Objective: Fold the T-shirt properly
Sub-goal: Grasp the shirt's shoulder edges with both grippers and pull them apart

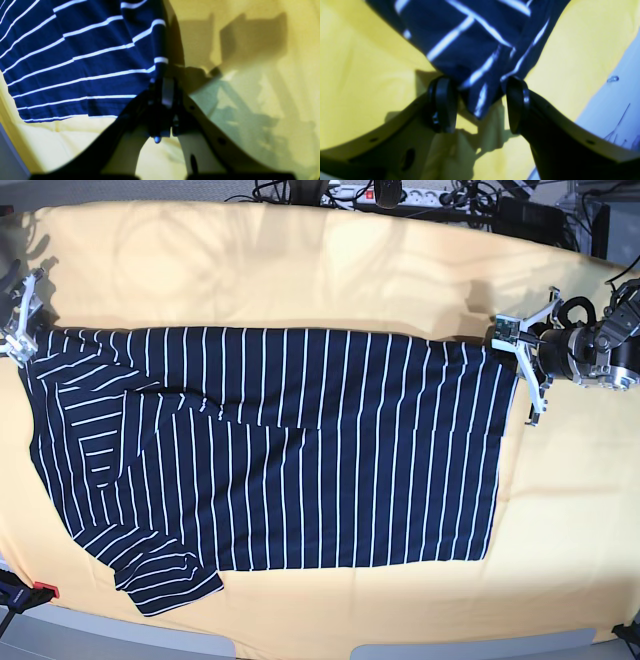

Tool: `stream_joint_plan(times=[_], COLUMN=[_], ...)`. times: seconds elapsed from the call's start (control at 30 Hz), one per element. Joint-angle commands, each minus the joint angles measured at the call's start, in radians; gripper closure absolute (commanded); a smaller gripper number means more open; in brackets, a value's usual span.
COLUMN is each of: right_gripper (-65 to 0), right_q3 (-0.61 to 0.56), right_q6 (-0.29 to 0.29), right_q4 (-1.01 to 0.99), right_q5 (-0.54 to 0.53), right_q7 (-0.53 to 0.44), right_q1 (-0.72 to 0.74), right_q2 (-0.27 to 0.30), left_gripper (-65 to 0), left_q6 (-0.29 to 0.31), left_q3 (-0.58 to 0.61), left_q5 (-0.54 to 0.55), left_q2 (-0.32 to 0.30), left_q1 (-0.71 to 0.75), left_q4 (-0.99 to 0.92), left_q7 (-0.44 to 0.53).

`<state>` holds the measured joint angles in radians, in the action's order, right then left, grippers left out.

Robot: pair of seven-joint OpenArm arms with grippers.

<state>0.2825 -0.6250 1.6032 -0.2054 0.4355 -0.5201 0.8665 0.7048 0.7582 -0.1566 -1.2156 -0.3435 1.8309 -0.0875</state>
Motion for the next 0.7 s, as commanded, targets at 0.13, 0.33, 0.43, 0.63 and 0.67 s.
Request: stream_joint_plan(times=[0.13, 0.33, 0.43, 0.63, 0.67], right_gripper=[-30.4, 0.0, 0.0, 0.0, 0.0], right_q3=[0.010, 0.010, 0.010, 0.010, 0.010], right_q6=[0.008, 0.086, 0.118, -0.026, -0.048], right_q4=[0.010, 0.010, 0.010, 0.011, 0.012], right_q5=[0.005, 0.006, 0.043, 0.019, -0.001], right_q7=[-0.016, 0.005, 0.032, 0.068, 0.088], right_q1=[0.005, 0.005, 0.023, 0.041, 0.041], right_q2=[0.014, 0.016, 0.018, 0.064, 0.076], left_gripper=[0.0, 0.0, 0.0, 0.0, 0.0], left_q6=[-0.007, -0.007, -0.007, -0.007, -0.007], left_q3=[-0.012, -0.012, -0.012, -0.012, -0.012], left_q5=[0.009, -0.001, -0.027, -0.028, -0.028], left_q2=[-0.023, -0.024, -0.037, -0.079, -0.085], left_q1=[-0.014, -0.015, -0.015, -0.017, -0.017], left_q4=[0.042, 0.046, 0.046, 0.048, 0.048], left_q7=[0.005, 0.003, 0.002, 0.013, 0.016])
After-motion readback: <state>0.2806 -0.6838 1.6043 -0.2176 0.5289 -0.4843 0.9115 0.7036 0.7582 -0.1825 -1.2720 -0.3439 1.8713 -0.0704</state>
